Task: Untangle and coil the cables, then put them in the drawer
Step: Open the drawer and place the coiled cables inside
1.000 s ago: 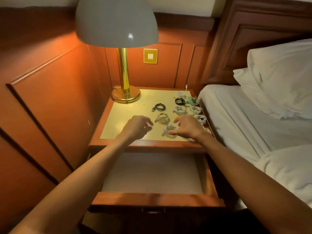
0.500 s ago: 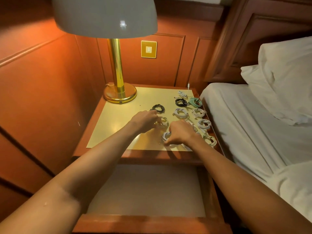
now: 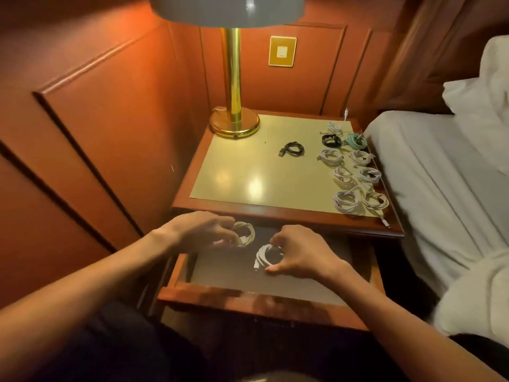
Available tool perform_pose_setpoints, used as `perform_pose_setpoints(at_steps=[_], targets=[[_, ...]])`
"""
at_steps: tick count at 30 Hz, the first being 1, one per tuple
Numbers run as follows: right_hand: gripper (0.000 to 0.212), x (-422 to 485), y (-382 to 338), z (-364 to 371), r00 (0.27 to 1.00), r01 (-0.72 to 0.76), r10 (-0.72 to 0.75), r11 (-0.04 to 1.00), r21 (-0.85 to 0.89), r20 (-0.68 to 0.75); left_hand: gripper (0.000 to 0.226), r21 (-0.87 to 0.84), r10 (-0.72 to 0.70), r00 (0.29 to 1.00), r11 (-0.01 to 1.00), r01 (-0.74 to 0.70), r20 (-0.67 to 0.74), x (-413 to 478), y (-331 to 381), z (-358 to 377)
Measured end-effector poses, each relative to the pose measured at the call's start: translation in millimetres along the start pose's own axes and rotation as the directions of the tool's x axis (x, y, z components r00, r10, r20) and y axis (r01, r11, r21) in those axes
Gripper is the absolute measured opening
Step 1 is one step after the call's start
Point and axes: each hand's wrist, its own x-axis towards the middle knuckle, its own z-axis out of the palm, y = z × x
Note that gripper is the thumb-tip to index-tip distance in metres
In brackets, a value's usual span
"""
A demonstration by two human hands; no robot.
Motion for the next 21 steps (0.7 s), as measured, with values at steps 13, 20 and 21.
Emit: perform_pose_setpoints(at_steps=[13,20,21], targets=[[0.035,62,-45,103,0.99,0.029,-0.006,0.988,-0.154,0.142,0.025,0.099,-0.196,0.787,0.98,0.171,0.585,-5,34,53],[0.053,59,-42,97,0.976,0.013,0.006,0.997,-0.082,0.219,0.027,0.062,-0.161,0.73,0.985,0.161,0.664,5,34,37],[0.066,56,-38,87,0.967,-0.016,0.016,1.0,-0.003,0.255,0.031,0.026,-0.152,0.723,0.983,0.182,0.674,9,32,29]])
